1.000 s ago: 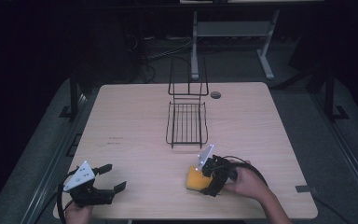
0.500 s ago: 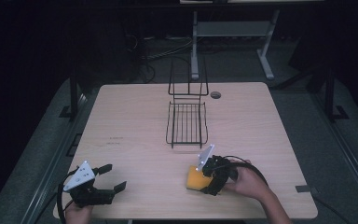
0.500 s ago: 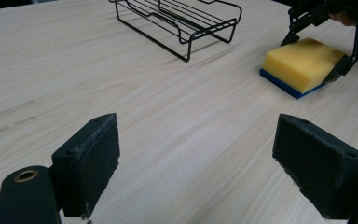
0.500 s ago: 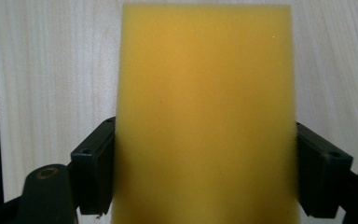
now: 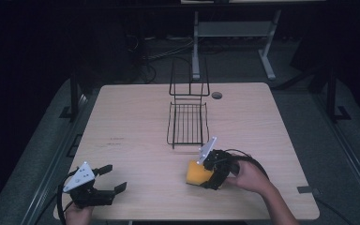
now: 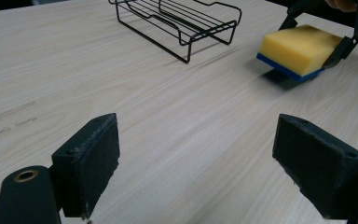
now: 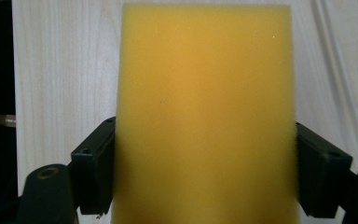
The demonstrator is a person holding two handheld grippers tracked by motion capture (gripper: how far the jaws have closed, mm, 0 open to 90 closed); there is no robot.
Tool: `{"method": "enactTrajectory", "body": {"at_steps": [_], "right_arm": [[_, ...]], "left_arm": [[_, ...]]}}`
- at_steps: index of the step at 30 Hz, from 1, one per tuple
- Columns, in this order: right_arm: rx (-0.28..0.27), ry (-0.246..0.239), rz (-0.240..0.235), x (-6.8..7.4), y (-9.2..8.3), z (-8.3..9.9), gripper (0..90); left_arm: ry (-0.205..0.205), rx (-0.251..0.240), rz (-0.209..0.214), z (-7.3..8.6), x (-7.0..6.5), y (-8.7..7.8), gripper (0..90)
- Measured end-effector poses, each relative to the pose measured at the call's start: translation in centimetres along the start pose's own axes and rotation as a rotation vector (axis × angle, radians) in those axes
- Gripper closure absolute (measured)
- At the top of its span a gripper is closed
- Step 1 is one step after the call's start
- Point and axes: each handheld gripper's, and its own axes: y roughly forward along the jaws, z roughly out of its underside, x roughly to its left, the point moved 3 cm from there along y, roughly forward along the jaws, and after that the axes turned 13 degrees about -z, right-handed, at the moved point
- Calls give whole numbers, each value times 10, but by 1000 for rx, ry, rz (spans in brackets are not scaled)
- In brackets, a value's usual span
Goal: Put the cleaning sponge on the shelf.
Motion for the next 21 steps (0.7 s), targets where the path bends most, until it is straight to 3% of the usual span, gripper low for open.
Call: {"method": "enactTrajectory", "body": {"at_steps": [21], "right_arm": [[-36,-8,-38,-26,-21,-22,215]], "left_arm": [[-5,0,1,0,2,0,141]]}}
